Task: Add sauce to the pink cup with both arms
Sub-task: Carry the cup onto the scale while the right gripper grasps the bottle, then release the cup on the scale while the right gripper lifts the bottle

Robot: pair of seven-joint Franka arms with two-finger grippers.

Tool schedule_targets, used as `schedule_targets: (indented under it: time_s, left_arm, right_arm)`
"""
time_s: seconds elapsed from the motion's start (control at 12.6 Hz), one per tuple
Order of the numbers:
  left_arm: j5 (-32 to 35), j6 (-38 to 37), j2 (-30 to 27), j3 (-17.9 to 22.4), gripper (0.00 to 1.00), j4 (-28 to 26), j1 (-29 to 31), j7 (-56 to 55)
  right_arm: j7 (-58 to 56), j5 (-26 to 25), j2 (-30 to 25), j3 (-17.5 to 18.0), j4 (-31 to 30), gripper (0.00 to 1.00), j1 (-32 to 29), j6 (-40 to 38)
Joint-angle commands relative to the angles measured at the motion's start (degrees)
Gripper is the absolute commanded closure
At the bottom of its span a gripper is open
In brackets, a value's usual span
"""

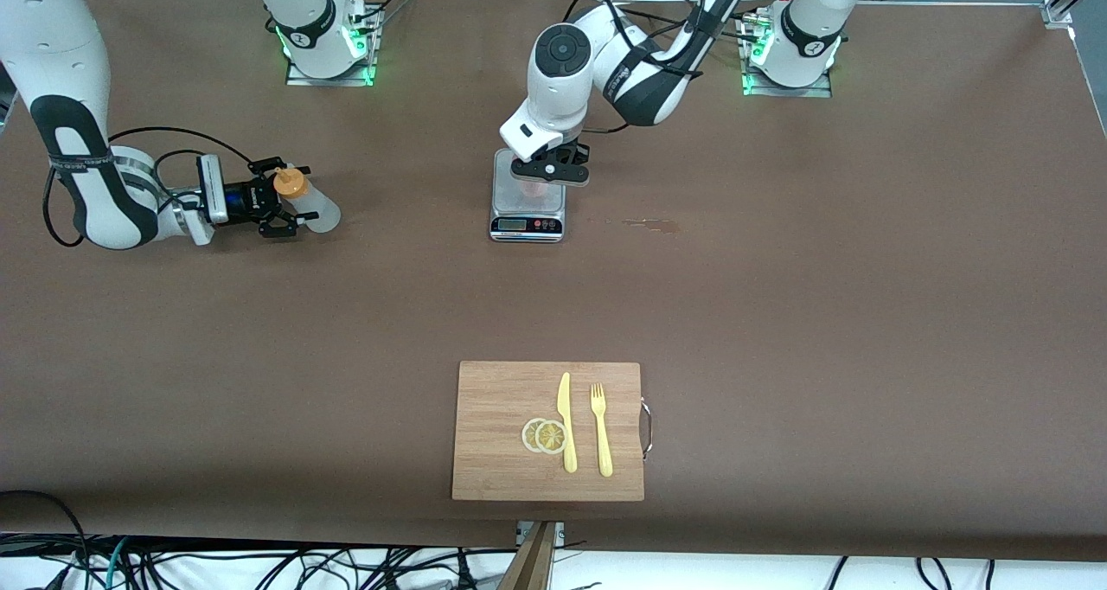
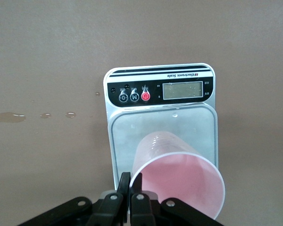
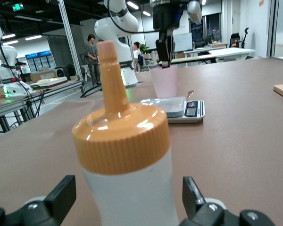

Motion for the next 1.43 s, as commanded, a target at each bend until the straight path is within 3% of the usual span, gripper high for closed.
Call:
schedule_targets:
  time_s: [0.0,0.16,0.24,0.32,0.4,0.48,0.72,0.96,1.35]
  left_arm:
    - [-1.3,1.1,2.1,0.9,1.00,1.6,-1.1,-0.9]
    - [-1.3,1.2,2.7,1.0,1.00,1.6,-1.8,-1.1]
    - [-1.4,1.2,2.7,1.0,0.77,1.6,-1.8,-1.2]
    - [-1.5,1.2,2.4,1.0,0.60,1.6,-1.6,-1.1]
    - [-1.5,0.9,2.0,1.1,0.10,2.1,-1.3,-0.9]
    - [-1.6,-0.1,0.9,1.2,0.00,2.7,-0.9,-1.1]
    - [-4.7,-8.9,-3.4,1.7,0.00,4.5,2.8,0.0]
    - [-4.0,-21.7,-5.9,1.9,0.00,11.9,8.1,1.7]
    - [-2.7,-32.8,-13.4,4.3,0.00,14.7,23.5,11.3]
  right_arm:
    - [-5.8,2.7,2.0,0.1,0.6,0.00,1.4,-1.5]
    - [-5.8,3.5,2.3,1.3,0.6,0.00,1.5,-2.2]
    - [-6.0,3.8,2.4,1.3,0.5,0.00,1.6,-2.6]
    - [-5.9,3.8,2.4,1.4,0.5,0.01,1.8,-2.7]
    - [-6.0,3.8,2.4,1.5,0.6,0.05,1.8,-2.7]
    - [-6.0,3.8,2.3,1.5,0.6,0.14,1.8,-2.8]
    - [-5.9,3.8,2.3,1.6,0.7,0.45,1.9,-3.2]
    - [-5.1,3.5,2.0,1.6,2.0,0.73,2.6,-4.1]
    - [5.4,2.7,-6.3,-0.6,4.3,0.75,10.9,-1.1]
